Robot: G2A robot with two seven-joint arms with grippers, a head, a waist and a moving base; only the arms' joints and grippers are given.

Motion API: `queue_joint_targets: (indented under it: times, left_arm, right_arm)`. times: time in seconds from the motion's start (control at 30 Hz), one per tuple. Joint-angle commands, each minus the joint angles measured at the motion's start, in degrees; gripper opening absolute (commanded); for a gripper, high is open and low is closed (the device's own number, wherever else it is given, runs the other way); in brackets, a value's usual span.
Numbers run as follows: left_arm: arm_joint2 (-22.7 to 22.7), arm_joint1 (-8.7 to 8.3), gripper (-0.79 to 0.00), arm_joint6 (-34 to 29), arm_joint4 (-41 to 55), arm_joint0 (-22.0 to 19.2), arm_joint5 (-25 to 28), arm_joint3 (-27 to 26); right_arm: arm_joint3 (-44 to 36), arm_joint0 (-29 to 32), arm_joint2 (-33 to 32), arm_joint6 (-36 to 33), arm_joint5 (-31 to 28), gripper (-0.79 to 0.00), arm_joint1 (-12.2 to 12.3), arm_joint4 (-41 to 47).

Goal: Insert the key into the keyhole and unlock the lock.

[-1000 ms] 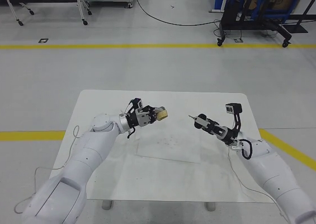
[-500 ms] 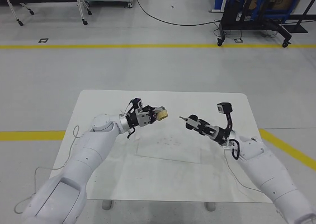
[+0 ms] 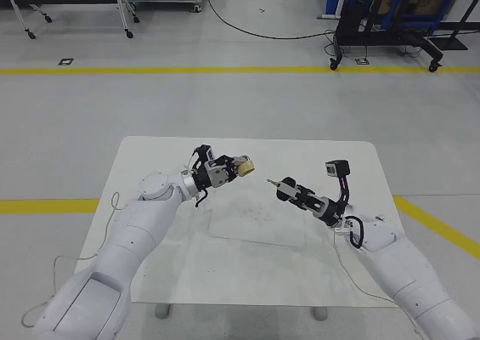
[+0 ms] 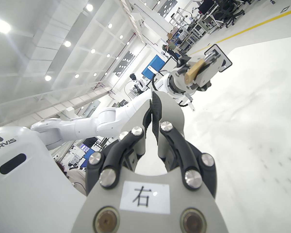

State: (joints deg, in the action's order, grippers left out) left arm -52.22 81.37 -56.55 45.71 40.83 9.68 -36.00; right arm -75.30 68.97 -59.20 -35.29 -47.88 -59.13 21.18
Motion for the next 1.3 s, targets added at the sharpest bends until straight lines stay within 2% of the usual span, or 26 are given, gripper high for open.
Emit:
queue_joint_targets:
  times: [0.0, 0.07, 0.2, 0.33, 0.5, 0.63, 0.7, 1.27]
  left_arm:
    - [-0.30, 0.13, -0.785, 4.84, 0.25, 1.36, -0.03, -1.61]
    - [-0.42, 0.38, -0.785, 9.42, 0.01, 2.61, 1.04, -2.79]
    - [-0.62, 1.26, -0.785, 18.72, 0.74, 5.23, 4.99, -4.71]
    - [0.05, 2.03, -0.785, 23.14, -0.36, 6.93, 7.78, -6.38]
    - [0.99, 2.45, -0.785, 23.49, -3.38, 7.03, 6.72, -7.70]
    - [0.63, 2.27, -0.785, 23.43, -5.24, 6.57, 6.55, -8.25]
    - [0.63, 2.27, -0.785, 23.43, -5.24, 6.57, 6.55, -8.25]
    - [0.63, 2.27, -0.785, 23.43, -5.24, 6.57, 6.55, -8.25]
  right_arm:
    - [0.00, 0.00, 0.00, 0.00, 0.00, -0.785, 0.00, 0.05]
    - [-0.11, 0.08, 0.02, 0.21, 0.29, -0.785, -0.02, 0.01]
    - [-2.08, 0.95, 0.33, 3.93, 5.24, -0.785, -0.45, -1.12]
    - [-2.88, 1.30, 0.56, 6.96, 11.17, -0.785, -0.95, 0.54]
    - [-2.98, 1.20, 0.63, 9.96, 16.87, -0.785, -1.49, 0.48]
    - [-4.36, 2.49, 0.37, 11.06, 19.04, -0.785, -1.70, 0.55]
    - [-6.15, 3.89, -0.14, 8.86, 18.84, -0.785, -1.57, 3.03]
    - [-6.15, 3.91, -0.18, 9.05, 19.04, -0.785, -1.58, 2.92]
